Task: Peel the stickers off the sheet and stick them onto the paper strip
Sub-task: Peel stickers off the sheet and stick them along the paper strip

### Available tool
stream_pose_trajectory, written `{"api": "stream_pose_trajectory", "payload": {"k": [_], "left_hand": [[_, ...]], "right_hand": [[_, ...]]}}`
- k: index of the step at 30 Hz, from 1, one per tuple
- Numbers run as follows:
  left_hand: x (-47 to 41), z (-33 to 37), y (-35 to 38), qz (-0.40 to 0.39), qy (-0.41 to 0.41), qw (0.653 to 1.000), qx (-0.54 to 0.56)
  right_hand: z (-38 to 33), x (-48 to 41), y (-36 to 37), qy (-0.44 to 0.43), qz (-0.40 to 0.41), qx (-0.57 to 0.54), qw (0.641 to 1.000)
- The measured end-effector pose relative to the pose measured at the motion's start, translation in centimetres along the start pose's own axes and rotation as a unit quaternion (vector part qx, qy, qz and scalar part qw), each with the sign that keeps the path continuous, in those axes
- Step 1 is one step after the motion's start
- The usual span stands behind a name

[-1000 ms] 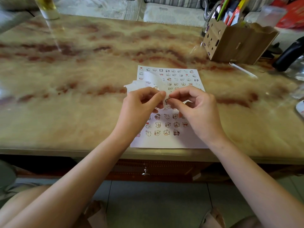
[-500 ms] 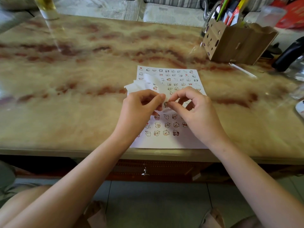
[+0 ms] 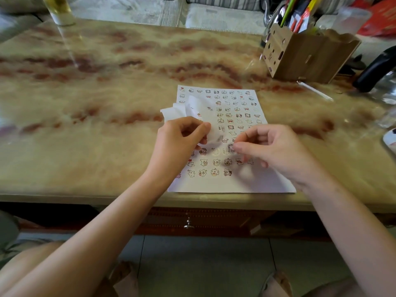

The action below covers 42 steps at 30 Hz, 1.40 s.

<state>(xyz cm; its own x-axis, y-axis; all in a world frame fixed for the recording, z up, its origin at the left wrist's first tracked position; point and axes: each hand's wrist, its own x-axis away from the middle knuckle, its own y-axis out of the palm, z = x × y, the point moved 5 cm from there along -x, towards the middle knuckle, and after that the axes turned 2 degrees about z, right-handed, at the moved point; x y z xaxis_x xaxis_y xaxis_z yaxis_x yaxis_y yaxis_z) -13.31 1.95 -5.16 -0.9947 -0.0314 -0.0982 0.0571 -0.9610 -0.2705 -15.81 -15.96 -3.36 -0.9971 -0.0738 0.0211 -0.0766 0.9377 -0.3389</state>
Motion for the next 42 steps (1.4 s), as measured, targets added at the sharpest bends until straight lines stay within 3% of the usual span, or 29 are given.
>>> {"api": "stream_pose_trajectory", "payload": {"k": [4,9,42], "left_hand": [[0.0,0.1,-0.1,-0.001,-0.002,1.000,-0.008],[-0.1,0.1,-0.2,0.004,-0.004,1.000,-0.010],[0.3,-0.1,0.1,-0.007,-0.011,1.000,-0.024]], "right_hand": [[1.0,0.5,-0.5,0.076,-0.021,0.034,0.996],[1.7,0.9,-0.4,0.109,-0.027,0.070,0.991],[2.7,0.9,-0.1,0.100,0.008,0.127,0.987]]}}
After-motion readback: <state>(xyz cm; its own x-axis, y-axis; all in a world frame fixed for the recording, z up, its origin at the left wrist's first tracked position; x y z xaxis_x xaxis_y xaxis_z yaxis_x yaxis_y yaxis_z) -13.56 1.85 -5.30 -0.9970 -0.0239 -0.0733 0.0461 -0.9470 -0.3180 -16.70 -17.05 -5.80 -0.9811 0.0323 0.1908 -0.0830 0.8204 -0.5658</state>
